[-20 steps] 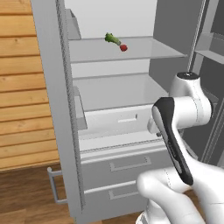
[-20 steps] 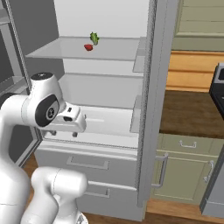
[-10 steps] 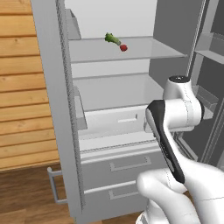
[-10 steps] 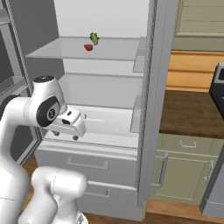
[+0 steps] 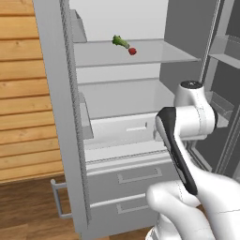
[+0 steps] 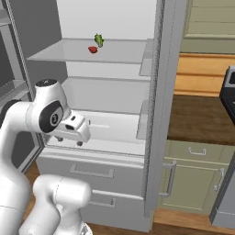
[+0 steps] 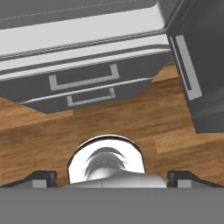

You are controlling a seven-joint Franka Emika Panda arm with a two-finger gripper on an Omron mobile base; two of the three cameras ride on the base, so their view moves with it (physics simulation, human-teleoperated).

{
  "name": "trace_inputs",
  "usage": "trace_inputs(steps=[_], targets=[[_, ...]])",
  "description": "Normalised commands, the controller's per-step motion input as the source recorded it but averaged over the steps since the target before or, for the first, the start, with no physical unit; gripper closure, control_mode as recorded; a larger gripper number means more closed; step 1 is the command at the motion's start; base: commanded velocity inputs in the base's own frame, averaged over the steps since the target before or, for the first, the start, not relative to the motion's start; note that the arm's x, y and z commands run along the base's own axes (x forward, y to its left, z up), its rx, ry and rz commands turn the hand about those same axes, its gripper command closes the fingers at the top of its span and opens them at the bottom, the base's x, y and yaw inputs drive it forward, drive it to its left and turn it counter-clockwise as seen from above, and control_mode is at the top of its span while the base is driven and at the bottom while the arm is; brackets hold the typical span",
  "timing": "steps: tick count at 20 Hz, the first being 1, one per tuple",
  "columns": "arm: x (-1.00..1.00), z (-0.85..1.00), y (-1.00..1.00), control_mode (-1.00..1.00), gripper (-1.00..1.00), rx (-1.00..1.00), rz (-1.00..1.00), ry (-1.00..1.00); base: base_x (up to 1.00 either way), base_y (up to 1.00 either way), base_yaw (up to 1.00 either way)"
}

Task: Take the strawberry from the fridge and place it on top of the pancake, located on the dining counter.

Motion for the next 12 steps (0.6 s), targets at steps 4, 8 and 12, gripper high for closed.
trace_inputs(steps=[4,8,12], targets=[[0.00,0.00,0.00,1.00,-1.00,0.00,0.00,0.00,0.66,0.14,0.00],[0.00,0.00,0.00,1.00,-1.00,0.00,0.00,0.00,0.80,0.22,0.00],[0.00,0.00,0.00,1.00,-1.00,0.00,0.00,0.00,0.64,0.10,0.00]])
